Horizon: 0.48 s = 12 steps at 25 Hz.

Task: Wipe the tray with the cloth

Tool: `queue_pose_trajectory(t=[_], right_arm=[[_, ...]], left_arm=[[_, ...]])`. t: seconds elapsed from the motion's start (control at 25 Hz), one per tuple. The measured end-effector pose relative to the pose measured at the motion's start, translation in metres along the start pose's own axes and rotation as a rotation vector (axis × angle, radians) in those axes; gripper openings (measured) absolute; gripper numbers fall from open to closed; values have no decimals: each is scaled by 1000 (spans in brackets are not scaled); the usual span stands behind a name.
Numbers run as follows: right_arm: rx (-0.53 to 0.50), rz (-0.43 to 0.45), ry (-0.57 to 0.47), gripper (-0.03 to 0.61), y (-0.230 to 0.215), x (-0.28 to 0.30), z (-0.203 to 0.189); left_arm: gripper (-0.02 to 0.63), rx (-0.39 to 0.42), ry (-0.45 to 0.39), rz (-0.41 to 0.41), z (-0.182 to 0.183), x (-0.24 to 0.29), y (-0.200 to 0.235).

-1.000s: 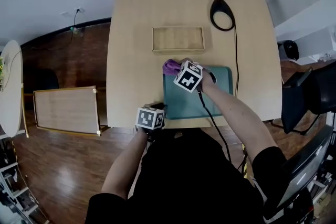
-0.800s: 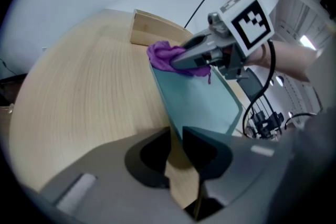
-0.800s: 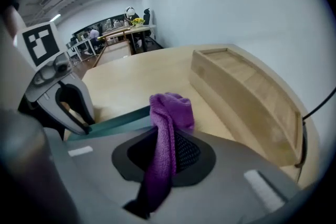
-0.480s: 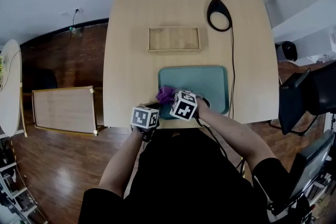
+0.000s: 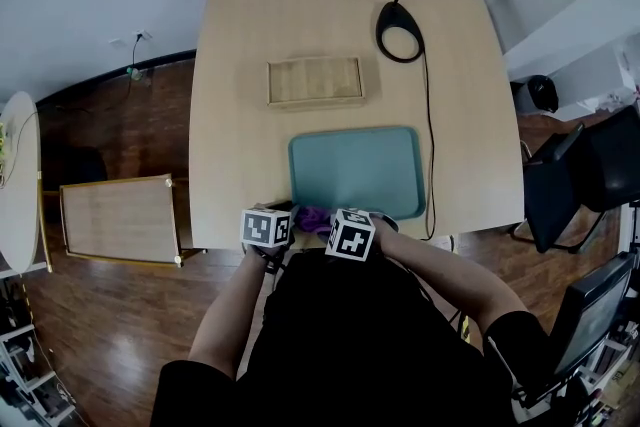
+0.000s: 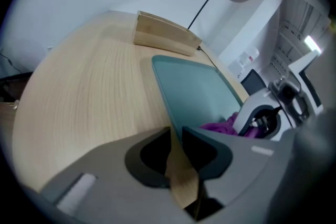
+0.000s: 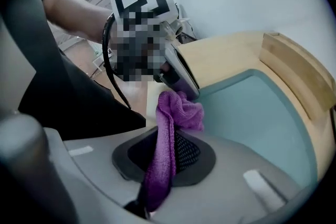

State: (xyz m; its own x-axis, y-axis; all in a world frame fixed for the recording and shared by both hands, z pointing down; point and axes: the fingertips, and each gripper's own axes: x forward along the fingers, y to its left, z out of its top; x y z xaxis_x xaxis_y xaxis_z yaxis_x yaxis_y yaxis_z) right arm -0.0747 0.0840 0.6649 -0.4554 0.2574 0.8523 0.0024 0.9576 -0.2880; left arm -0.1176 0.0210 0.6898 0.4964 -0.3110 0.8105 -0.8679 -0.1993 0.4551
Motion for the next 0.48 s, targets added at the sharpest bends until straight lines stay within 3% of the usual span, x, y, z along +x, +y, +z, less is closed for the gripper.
queue_pose_trajectory(t=[0.16, 0.48], right_arm=[[-38, -95, 16, 48, -38, -6, -1], [73, -355, -24, 48, -180, -60, 23]], left_arm=[[97, 3, -5, 5, 0, 1, -2], [97, 0, -2, 4, -1, 0, -3]])
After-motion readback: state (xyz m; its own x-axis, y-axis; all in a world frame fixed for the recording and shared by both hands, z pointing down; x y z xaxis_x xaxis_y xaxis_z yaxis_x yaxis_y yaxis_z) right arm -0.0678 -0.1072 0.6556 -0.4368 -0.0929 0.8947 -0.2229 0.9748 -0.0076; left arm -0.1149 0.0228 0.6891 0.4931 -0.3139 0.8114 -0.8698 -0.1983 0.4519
